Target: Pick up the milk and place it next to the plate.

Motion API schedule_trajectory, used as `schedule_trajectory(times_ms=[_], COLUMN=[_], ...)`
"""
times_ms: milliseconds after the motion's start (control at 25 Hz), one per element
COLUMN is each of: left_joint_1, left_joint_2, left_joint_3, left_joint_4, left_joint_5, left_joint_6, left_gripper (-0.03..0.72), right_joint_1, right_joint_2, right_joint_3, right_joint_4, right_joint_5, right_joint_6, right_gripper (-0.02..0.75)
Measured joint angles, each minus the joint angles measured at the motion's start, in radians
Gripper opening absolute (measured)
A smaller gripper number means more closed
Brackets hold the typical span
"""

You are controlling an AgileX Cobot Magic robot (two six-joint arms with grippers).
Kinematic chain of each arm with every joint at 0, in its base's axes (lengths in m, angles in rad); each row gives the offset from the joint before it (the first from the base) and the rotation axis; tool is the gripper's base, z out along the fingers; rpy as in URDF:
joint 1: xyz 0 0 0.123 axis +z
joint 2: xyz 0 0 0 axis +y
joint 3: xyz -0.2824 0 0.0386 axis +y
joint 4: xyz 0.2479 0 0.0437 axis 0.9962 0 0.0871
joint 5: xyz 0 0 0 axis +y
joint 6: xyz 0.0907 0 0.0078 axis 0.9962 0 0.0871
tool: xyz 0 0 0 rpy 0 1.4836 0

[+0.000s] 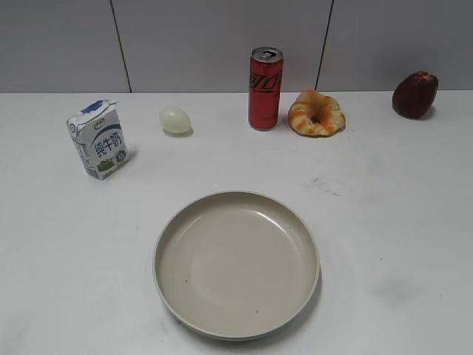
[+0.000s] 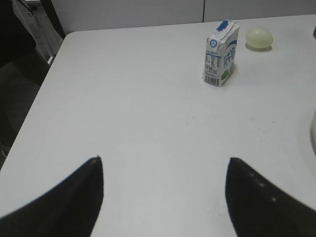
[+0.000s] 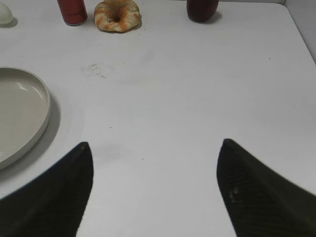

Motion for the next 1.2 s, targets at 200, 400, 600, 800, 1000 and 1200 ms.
schedule_trajectory(times_ms=[200, 400, 600, 800, 1000, 1200], left_joint_1=[0.000, 0.000, 0.000, 0.000, 0.000, 0.000], left_joint_2=[0.000, 0.000, 0.002, 0.120, 0.350, 0.598], left_joint_3=[0.000, 0.000, -0.003, -0.018, -0.021, -0.054], left_joint_4=[0.000, 0.000, 0.007, 0.007, -0.016, -0.039], left_joint_5=[0.000, 0.000, -0.020, -0.105, -0.245, -0.351], left_joint_6=[-0.001, -0.001, -0.001, -0.001, -0.001, -0.001], left_gripper=[0.583, 0.583, 0.583, 0.583, 0.583, 0.583], right_joint_1=[0.000, 0.000, 0.000, 0.000, 0.000, 0.000], right_joint_2=[0.000, 0.000, 0.000, 0.000, 0.000, 0.000], right_joint_3=[0.000, 0.000, 0.000, 0.000, 0.000, 0.000], right_joint_4=[0.000, 0.000, 0.000, 0.000, 0.000, 0.000], right_joint_5=[0.000, 0.000, 0.000, 0.000, 0.000, 0.000], right_joint_6=[0.000, 0.000, 0.000, 0.000, 0.000, 0.000], right_gripper=[0.588, 0.588, 0.588, 0.588, 0.588, 0.588])
